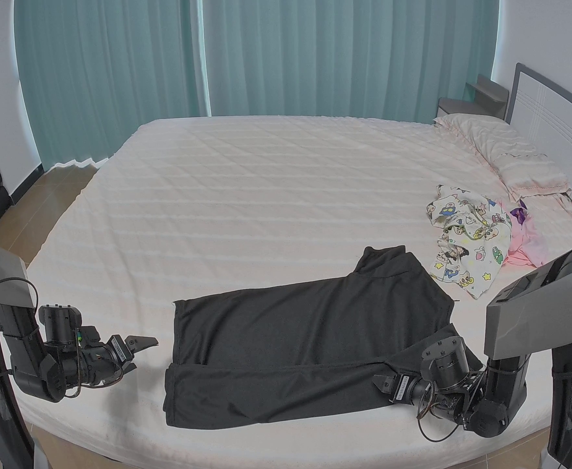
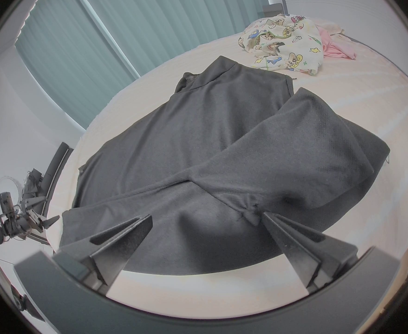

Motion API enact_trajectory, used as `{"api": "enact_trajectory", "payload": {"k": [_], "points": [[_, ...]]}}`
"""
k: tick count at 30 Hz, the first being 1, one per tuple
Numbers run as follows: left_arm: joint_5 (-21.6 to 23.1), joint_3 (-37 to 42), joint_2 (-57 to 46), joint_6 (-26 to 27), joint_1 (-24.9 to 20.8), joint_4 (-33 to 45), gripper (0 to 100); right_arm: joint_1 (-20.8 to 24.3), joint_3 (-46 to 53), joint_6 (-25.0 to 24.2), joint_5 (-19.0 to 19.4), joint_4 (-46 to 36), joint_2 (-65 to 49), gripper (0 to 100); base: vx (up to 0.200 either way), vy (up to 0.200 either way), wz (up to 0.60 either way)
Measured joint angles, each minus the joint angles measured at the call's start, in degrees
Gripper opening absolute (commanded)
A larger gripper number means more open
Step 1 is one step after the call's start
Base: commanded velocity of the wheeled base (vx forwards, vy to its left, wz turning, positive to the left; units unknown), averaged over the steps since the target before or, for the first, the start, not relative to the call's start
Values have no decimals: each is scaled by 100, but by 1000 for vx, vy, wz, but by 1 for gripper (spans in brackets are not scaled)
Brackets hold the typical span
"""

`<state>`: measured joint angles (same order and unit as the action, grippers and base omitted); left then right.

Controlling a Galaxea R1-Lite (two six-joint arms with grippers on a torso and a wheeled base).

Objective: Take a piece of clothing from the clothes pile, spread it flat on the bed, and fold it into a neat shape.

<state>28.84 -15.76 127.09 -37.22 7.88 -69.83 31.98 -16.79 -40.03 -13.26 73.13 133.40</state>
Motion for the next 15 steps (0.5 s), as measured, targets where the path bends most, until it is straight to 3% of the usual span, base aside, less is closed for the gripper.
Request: {"api": "enact_trajectory", "payload": {"k": [15], "points": [[-2, -13, 9, 0, 0, -2, 100, -232, -230, 714, -215, 77, 325, 100, 0, 0, 0]]}}
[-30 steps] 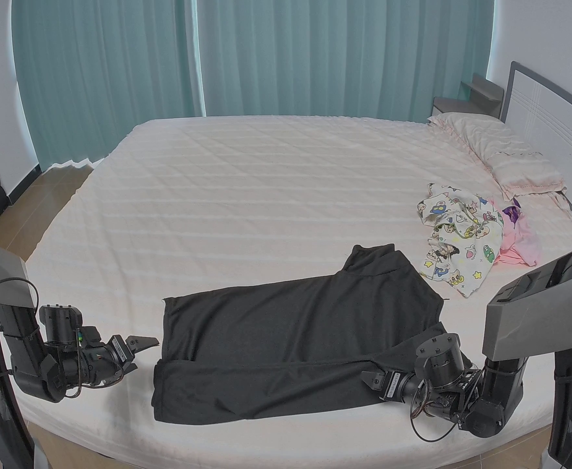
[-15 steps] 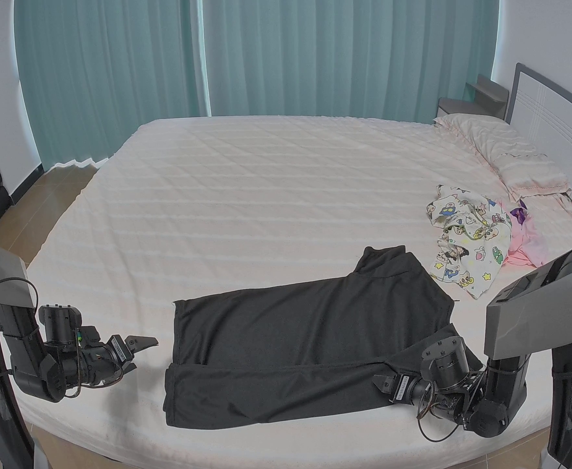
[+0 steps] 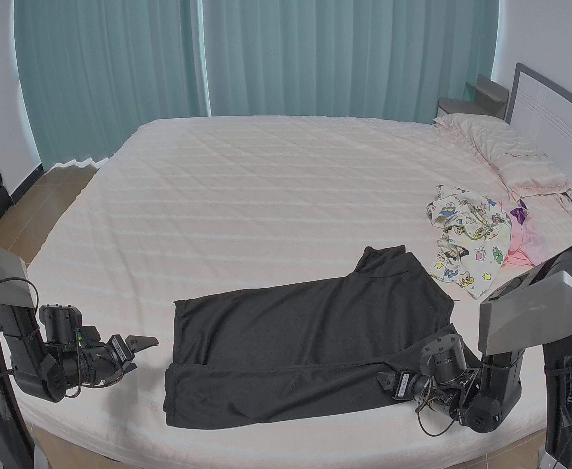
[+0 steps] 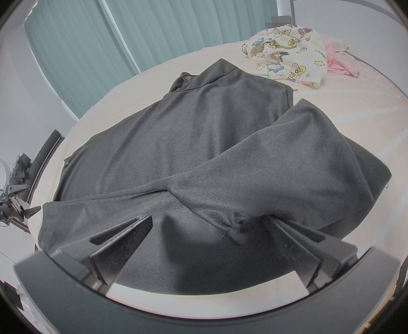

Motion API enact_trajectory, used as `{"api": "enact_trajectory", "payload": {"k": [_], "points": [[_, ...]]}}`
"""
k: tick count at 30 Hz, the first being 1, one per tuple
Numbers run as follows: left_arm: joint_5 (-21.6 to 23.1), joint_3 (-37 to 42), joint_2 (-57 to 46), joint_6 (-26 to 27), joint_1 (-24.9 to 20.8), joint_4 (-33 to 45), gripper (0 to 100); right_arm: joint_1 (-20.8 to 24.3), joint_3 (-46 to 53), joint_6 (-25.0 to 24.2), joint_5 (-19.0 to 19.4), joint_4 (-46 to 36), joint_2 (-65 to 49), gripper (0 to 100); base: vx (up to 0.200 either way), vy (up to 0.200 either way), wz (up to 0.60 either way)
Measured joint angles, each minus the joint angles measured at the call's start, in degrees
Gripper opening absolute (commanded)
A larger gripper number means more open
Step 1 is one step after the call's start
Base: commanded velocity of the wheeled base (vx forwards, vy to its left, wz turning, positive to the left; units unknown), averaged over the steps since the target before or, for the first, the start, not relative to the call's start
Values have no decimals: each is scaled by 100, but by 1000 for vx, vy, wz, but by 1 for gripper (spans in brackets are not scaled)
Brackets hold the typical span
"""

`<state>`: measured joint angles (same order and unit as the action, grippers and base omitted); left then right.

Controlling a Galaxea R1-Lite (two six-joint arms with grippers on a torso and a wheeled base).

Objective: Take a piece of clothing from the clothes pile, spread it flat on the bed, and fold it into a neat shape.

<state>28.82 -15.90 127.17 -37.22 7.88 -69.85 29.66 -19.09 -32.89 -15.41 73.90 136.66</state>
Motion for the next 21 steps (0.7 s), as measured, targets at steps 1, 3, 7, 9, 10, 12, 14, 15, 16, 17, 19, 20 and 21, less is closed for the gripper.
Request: {"api": "enact_trajectory", "payload": {"k": [1, 3, 7, 9, 10, 12, 14, 15, 16, 17, 19, 20, 21], "points": [[0, 0, 0, -2, 0, 0, 100, -4, -6, 11, -9, 6, 13, 0, 0, 0, 0], [0, 0, 0, -2, 0, 0, 100, -9, -17, 77, -35, 27, 50, 0, 0, 0, 0], [0, 0, 0, -2, 2, 2, 100, -11, -9, 126, -101, 169, 108, 0, 0, 0, 0], [2, 0, 0, -2, 2, 0, 100, -4, 51, 148, -121, 317, 124, 0, 0, 0, 0], [0, 0, 0, -2, 2, 0, 100, 0, 85, 163, -128, 336, 129, 0, 0, 0, 0], [0, 0, 0, -2, 0, 0, 100, 11, 146, 189, -134, 354, 130, 0, 0, 0, 0], [0, 0, 0, -2, 0, 2, 100, 16, 187, 194, -139, 362, 127, 0, 0, 0, 0], [-5, 0, 0, -2, 0, 2, 100, 16, 210, 196, -139, 358, 124, 0, 0, 0, 0], [-5, 0, 0, -2, 0, 0, 100, 21, 226, 196, -139, 361, 119, 0, 0, 0, 0], [-6, 0, 0, -2, 0, 0, 100, 24, 250, 196, -139, 367, 113, 0, 0, 0, 0], [-6, 0, 0, -2, 2, 0, 100, 32, 313, 202, -137, 402, 94, 0, 0, 0, 0], [-6, 0, 0, -2, 2, 0, 100, 33, 347, 210, -134, 441, 80, 0, 0, 0, 0], [-6, 0, 0, -2, 2, 0, 100, 33, 405, 229, -130, 495, 61, 0, 0, 0, 0]]}}
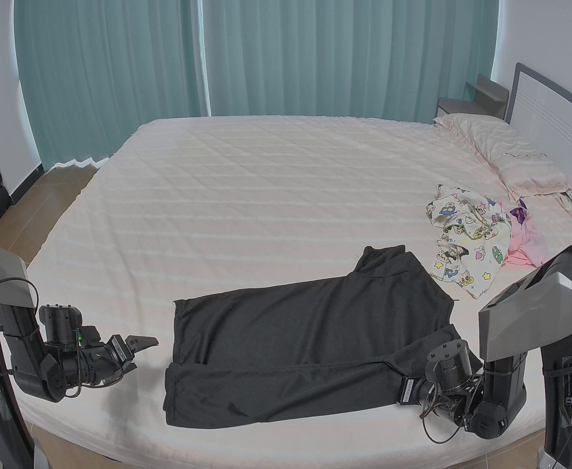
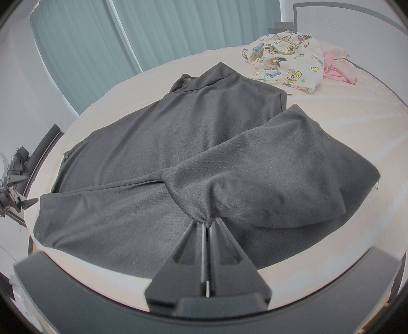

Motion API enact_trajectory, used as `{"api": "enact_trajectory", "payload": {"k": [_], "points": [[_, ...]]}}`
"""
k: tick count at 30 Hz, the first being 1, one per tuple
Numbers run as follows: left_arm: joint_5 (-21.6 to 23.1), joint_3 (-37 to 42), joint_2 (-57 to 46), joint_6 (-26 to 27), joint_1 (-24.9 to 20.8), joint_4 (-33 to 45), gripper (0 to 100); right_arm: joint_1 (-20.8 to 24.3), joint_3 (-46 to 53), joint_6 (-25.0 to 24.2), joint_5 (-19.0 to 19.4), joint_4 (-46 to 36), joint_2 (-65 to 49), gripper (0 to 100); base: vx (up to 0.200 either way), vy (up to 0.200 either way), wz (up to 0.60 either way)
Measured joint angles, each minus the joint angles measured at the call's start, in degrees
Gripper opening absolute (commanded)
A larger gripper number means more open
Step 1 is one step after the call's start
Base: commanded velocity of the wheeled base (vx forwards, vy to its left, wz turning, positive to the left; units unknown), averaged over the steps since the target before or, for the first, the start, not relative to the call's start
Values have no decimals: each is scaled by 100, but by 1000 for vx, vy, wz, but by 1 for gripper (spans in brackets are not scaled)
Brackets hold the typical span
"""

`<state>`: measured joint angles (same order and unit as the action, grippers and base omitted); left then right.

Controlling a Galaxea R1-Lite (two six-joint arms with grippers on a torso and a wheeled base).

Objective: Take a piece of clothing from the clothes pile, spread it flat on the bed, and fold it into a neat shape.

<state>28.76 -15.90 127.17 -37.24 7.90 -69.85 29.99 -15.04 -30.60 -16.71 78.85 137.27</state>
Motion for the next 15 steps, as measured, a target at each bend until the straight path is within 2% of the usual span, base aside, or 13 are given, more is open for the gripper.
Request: {"api": "enact_trajectory", "payload": {"k": [4, 9, 15], "points": [[-2, -6, 1, 0, 0, 0, 100, -9, 212, 93, 77, 213, -69, 0, 0, 0, 0], [-2, -6, 1, 0, -2, 2, 100, -28, 521, 261, 350, 301, -151, 0, 0, 0, 0], [0, 0, 9, 7, -5, 2, 100, -26, 739, 402, 421, 378, -204, 0, 0, 0, 0]]}}
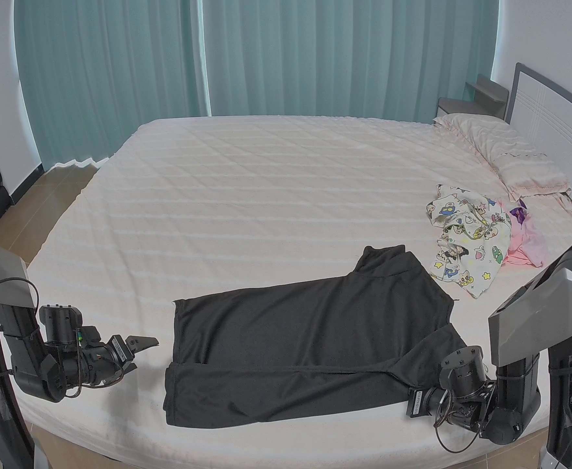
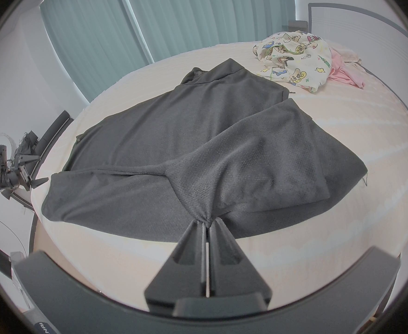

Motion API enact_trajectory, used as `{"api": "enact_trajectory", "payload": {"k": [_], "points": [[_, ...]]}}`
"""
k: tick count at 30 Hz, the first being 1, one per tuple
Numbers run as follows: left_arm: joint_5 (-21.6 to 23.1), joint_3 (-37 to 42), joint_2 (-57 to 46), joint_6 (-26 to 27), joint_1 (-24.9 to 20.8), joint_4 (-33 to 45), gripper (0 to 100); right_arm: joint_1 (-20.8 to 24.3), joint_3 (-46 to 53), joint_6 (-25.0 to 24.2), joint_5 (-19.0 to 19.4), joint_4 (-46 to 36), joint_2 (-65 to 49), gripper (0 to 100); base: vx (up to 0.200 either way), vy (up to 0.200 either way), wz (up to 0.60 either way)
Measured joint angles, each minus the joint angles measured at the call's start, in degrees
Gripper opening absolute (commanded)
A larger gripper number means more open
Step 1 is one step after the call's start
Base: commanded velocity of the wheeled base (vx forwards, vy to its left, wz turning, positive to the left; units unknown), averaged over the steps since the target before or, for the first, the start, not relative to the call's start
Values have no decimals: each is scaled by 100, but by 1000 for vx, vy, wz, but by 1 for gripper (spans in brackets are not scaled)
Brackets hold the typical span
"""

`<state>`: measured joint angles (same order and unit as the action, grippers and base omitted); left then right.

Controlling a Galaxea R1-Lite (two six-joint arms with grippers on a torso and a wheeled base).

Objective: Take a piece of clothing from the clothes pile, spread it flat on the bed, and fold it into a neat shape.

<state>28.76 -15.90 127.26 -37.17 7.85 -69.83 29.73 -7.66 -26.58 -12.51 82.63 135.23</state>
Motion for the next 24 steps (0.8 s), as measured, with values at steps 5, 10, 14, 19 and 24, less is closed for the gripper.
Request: {"api": "enact_trajectory", "payload": {"k": [5, 10, 14, 19, 24], "points": [[-2, -2, 0, 0, -5, -2, 100, -9, 55, 44, 20, -7, 27, 100, 0, 0, 0], [0, -6, 0, 0, -5, -2, 100, -9, 69, 48, 22, 30, 93, 100, 0, 0, 0], [-2, -17, 0, -5, 0, -2, 100, -18, 118, 37, 24, 288, 61, 100, 0, 0, 0], [-2, -17, 2, -7, 0, -2, 100, -232, 193, 37, 74, 600, -69, 100, 0, 0, 0], [-2, -17, 2, -7, 0, -2, 100, -752, 138, 37, 279, 633, -218, 100, 0, 0, 0]]}}
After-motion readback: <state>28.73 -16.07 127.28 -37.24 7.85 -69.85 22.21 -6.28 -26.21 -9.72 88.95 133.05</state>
